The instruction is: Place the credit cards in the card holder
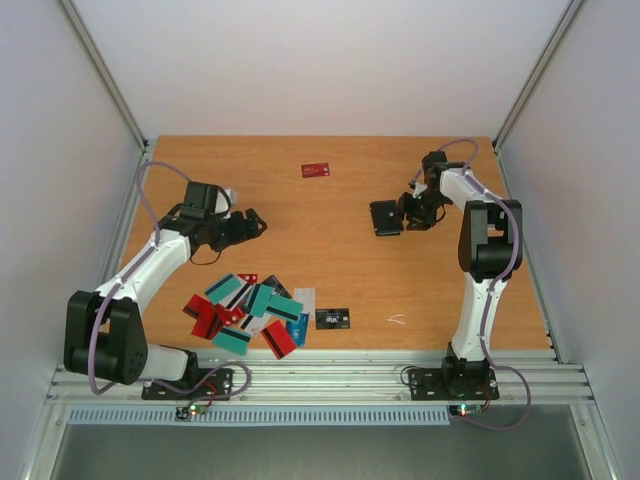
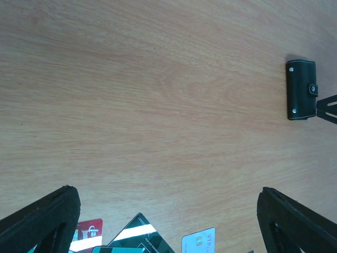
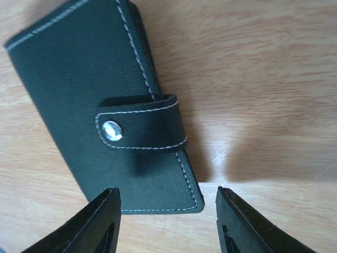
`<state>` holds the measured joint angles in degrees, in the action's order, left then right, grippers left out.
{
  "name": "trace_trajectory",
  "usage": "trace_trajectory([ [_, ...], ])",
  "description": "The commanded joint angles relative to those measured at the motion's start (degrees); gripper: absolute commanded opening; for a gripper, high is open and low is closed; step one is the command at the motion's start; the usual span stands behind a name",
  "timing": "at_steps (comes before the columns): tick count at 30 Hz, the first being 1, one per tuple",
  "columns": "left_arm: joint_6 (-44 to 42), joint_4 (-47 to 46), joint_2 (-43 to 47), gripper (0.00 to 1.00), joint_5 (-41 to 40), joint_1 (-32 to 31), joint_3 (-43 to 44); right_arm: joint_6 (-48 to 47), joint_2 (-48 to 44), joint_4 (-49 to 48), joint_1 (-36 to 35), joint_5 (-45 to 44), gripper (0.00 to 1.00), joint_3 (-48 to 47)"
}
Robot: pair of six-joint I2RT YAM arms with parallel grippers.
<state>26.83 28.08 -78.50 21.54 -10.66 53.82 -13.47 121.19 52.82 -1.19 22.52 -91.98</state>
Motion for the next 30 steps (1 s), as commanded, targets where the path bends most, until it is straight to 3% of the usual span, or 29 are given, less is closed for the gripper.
trace_trajectory([
  [1, 0.18, 0.21, -1.27, 0.93, 0.91, -0.96, 1.68, -1.52, 2.49, 2.29, 0.31, 0.16, 0.5, -2.23],
  [10, -0.65, 0.44, -2.73, 0.92, 1.26, -2.02, 2.17, -1.72, 4.41, 1.09, 0.35, 2.08, 0.37, -1.62],
  [25, 1.34, -1.56, -4.24, 0.88, 1.97, -3.99, 2.48, -1.08, 3.59, 1.08, 2.08, 4.62, 0.02, -1.89],
  [30, 2.12, -2.6, -5.18, 0.88, 2.37, -6.12, 3.53, 0.53, -0.42, 0.05, 1.99, 7.87, 0.01, 0.79],
])
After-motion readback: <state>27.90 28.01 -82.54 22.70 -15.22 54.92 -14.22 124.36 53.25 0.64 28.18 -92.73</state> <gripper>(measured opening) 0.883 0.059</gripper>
